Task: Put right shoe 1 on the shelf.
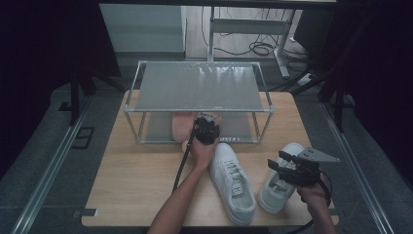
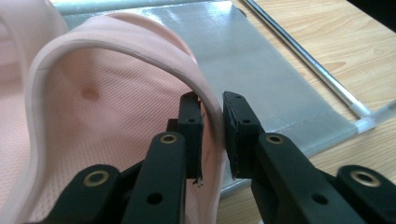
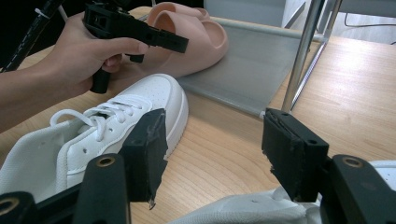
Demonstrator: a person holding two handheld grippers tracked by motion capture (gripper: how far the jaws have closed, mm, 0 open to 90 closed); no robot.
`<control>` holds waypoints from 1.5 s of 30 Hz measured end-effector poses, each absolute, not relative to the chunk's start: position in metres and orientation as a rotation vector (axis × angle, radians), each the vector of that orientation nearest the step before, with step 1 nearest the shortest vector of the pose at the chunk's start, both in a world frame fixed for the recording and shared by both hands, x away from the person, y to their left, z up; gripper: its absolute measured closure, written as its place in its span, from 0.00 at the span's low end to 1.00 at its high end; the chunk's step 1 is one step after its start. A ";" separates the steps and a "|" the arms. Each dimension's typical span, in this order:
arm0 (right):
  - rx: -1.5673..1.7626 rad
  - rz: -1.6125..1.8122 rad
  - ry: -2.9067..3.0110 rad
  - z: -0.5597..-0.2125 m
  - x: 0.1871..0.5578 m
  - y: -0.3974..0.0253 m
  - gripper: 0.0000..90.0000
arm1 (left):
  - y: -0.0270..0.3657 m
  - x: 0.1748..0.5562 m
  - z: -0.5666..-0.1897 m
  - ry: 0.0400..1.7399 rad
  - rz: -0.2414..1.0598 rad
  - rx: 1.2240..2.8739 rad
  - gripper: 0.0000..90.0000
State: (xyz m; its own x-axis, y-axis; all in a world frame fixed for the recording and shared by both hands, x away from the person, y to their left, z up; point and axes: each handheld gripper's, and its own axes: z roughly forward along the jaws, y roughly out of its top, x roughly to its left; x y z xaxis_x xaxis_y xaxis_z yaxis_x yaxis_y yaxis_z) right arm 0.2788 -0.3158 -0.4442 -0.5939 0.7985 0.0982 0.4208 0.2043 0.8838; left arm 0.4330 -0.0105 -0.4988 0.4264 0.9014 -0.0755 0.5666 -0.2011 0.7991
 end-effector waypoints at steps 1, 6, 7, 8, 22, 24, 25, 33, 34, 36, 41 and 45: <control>1.137 1.353 2.103 -0.444 0.279 -0.316 0.45 | -0.011 0.433 -0.499 1.260 0.534 1.880 0.88; 1.138 1.356 2.096 -0.444 0.279 -0.318 0.45 | -0.012 0.435 -0.501 1.267 0.527 1.870 0.86; 1.137 1.355 2.097 -0.444 0.279 -0.318 0.45 | -0.012 0.436 -0.501 1.268 0.526 1.870 0.84; 1.140 1.356 2.097 -0.444 0.279 -0.318 0.45 | -0.012 0.436 -0.502 1.269 0.520 1.864 0.81; 1.131 1.353 2.097 -0.443 0.278 -0.317 0.45 | 0.023 0.388 -0.485 1.217 0.456 1.851 0.68; 1.129 1.353 2.098 -0.443 0.278 -0.316 0.45 | 0.034 0.379 -0.483 1.197 0.451 1.863 0.73; 1.130 1.352 2.098 -0.443 0.278 -0.316 0.45 | 0.039 0.374 -0.482 1.188 0.452 1.864 0.76; 1.129 1.349 2.102 -0.443 0.277 -0.314 0.45 | 0.084 0.342 -0.481 1.133 0.450 1.910 0.96; 1.130 1.348 2.102 -0.443 0.277 -0.314 0.45 | 0.087 0.341 -0.481 1.130 0.450 1.914 0.98; 1.131 1.346 2.102 -0.443 0.277 -0.314 0.45 | 0.096 0.333 -0.482 1.123 0.445 1.928 1.00; 1.130 1.346 2.107 -0.444 0.277 -0.313 0.45 | 0.109 0.322 -0.486 1.127 0.431 1.936 1.00; 1.132 1.341 2.107 -0.445 0.278 -0.312 0.45 | 0.115 0.315 -0.491 1.127 0.420 1.948 1.00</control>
State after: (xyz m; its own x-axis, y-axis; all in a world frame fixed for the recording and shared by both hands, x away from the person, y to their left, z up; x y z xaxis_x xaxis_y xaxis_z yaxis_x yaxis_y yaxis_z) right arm 0.2779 -0.3125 -0.4446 -0.5939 0.7996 0.0890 0.4190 0.2129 0.8827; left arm 0.3146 0.1153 -0.4910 0.5419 0.8330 -0.1117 0.5566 -0.2561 0.7903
